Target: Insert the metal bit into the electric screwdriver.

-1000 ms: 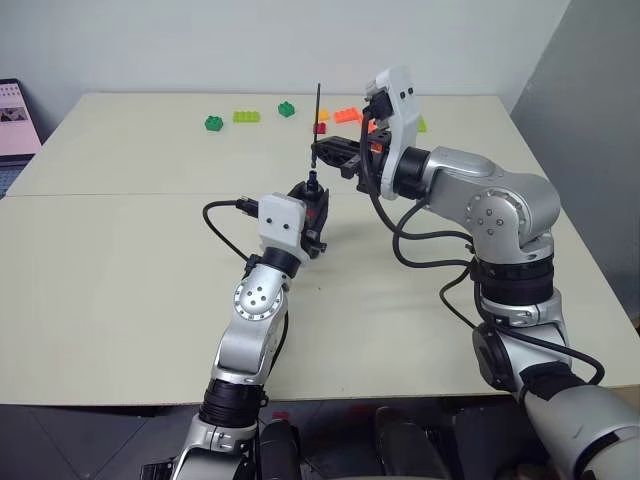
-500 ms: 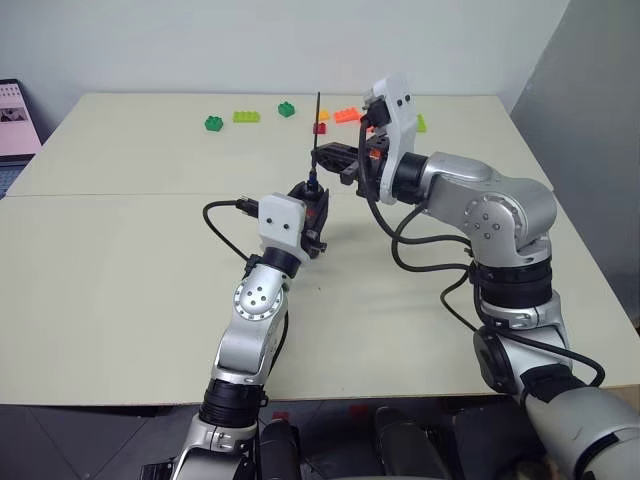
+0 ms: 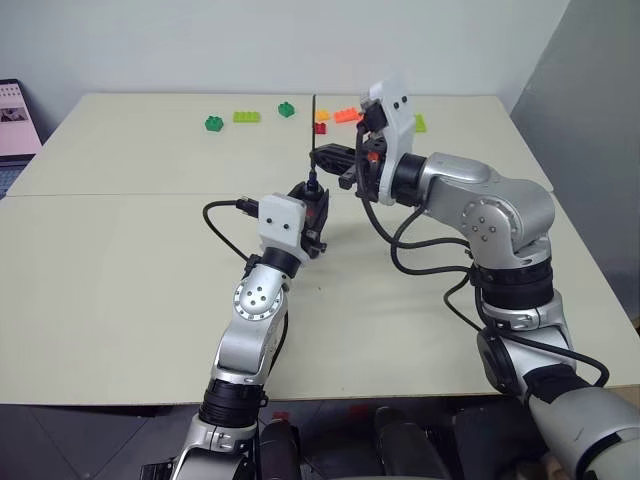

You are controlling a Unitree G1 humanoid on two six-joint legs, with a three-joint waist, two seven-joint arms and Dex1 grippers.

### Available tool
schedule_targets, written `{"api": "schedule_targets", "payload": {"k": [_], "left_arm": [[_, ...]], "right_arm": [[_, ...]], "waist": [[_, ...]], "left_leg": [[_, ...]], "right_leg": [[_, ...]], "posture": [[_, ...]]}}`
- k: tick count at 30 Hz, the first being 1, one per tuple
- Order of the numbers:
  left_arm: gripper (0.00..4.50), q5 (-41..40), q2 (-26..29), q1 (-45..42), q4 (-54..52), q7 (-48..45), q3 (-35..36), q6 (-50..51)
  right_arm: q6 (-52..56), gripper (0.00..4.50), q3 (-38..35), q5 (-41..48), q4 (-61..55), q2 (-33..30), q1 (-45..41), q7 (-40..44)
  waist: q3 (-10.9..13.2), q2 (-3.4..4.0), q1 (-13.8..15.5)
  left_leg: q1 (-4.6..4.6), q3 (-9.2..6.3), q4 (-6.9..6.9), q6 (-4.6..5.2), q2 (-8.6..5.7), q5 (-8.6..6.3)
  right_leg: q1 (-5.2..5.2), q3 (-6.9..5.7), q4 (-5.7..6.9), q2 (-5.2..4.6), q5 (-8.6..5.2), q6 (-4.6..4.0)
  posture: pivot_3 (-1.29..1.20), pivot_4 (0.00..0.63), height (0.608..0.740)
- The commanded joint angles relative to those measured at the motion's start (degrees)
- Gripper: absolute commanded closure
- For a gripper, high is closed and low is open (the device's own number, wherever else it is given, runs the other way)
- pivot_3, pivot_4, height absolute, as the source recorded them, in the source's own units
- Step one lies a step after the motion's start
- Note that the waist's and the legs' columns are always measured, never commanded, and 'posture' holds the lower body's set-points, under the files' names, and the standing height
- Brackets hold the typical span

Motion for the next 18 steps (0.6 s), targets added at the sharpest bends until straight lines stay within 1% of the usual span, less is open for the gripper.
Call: {"api": "schedule_targets", "payload": {"k": [1, 11, 18], "left_arm": [[2.87, 1.3, 0.8, 0.6, -0.3, 0.2, 0.6, 0.4], [2.87, 1.3, 0.8, 0.6, -0.5, -0.1, 0.4, 0.5], [2.87, 1.2, 0.9, 0.3, 0.0, -0.5, 0.3, 0.3]], "right_arm": [[-1.4, 4.50, 2.1, -0.6, 0.6, -1.0, -1.0, 2.9], [-4.1, 4.50, 4.6, -2.1, 2.9, -2.4, -1.3, 8.0], [-6.2, 4.50, 5.4, -3.3, 6.9, -2.8, -3.5, 11.6]], "waist": [[0.0, 0.00, 0.0], [0.0, 0.00, 0.0], [0.0, 0.00, 0.0]], "left_leg": [[0.00, 0.00, 0.00, 0.00, 0.00, 0.00], [0.07, 0.00, 0.03, 0.02, 0.00, 0.01], [0.21, 0.01, 0.07, 0.06, -0.01, 0.06]], "right_leg": [[0.00, 0.00, 0.00, 0.00, 0.00, 0.00], [0.03, 0.00, 0.11, 0.00, 0.01, -0.01], [0.00, 0.00, 0.49, 0.02, 0.00, -0.01]], "posture": [[0.00, 0.150, 0.740], [0.00, 0.150, 0.740], [0.00, 0.150, 0.740]]}}
